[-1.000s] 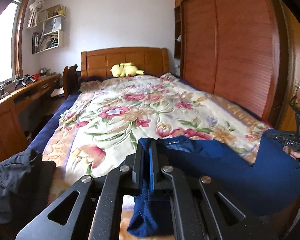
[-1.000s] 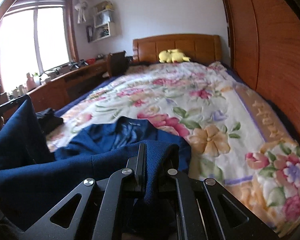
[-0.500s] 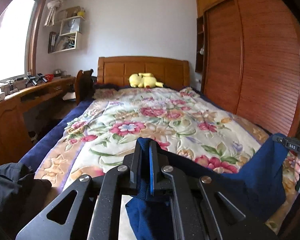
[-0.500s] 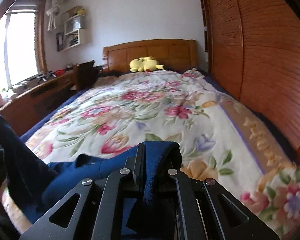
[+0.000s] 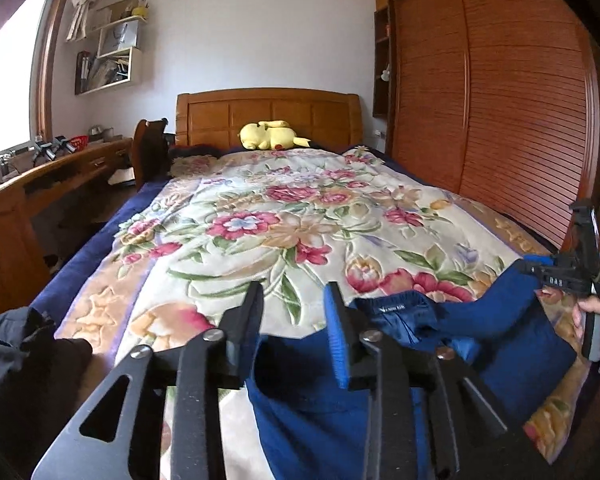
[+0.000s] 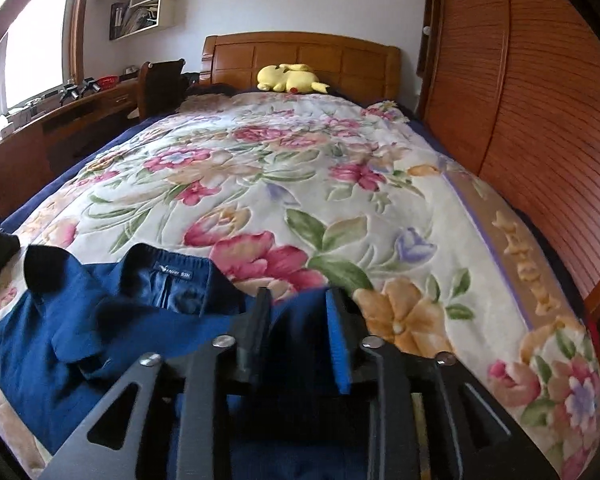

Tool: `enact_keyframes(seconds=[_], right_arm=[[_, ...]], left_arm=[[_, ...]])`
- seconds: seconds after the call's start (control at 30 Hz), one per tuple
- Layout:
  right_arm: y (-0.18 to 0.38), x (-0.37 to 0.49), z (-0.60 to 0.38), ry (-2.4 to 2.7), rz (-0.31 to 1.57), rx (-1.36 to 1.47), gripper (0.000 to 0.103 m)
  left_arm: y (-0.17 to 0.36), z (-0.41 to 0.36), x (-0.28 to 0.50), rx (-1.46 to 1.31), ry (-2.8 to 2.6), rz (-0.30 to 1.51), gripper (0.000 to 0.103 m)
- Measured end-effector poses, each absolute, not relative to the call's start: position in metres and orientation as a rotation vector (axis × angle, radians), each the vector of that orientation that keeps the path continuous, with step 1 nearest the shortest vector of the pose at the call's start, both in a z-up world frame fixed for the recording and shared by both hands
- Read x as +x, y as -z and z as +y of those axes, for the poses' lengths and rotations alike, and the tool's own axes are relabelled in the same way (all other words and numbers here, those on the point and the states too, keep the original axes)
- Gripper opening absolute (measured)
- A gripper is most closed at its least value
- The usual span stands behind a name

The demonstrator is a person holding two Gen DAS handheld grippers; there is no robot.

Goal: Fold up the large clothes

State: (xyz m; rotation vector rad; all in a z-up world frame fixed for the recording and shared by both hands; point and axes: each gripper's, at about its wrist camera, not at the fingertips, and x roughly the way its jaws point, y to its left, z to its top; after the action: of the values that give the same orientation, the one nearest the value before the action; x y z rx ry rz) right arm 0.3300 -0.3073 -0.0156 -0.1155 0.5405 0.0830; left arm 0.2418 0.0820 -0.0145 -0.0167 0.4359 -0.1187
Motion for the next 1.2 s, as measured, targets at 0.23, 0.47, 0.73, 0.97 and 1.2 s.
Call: enact_keyframes(seconds=[0.23,0.47,0.73,0.97,1.2], right_arm=[[0.026,0.318,-0.297,-0.181,0.553,-0.150,0.050],[0.045,0.325,-0.265,-0.269,0.625,-0.217,0.052],[0.081,0.376,-0.232,-0.300,0.764,-0.365,0.052],[0.093,0.441,-0.238,-0.115,0.862,-0.516,0.052],[0.025,0.474,-0.241,0.039,0.679,-0.501,0.052]], left_arm=[[0.024,0.084,0.237,-0.014,0.179,0.474,0.055],[0.038,0.087,0.233,-0.009,0.201,0.513,0.075],[0.048,0.096,0.223,0.016,0.184,0.531,0.076],[0.050,0.110,0.218,0.008,0.175,0.536,0.077],[0.048,0.113,0.216,-0.016,0.195,0.533,0.077]])
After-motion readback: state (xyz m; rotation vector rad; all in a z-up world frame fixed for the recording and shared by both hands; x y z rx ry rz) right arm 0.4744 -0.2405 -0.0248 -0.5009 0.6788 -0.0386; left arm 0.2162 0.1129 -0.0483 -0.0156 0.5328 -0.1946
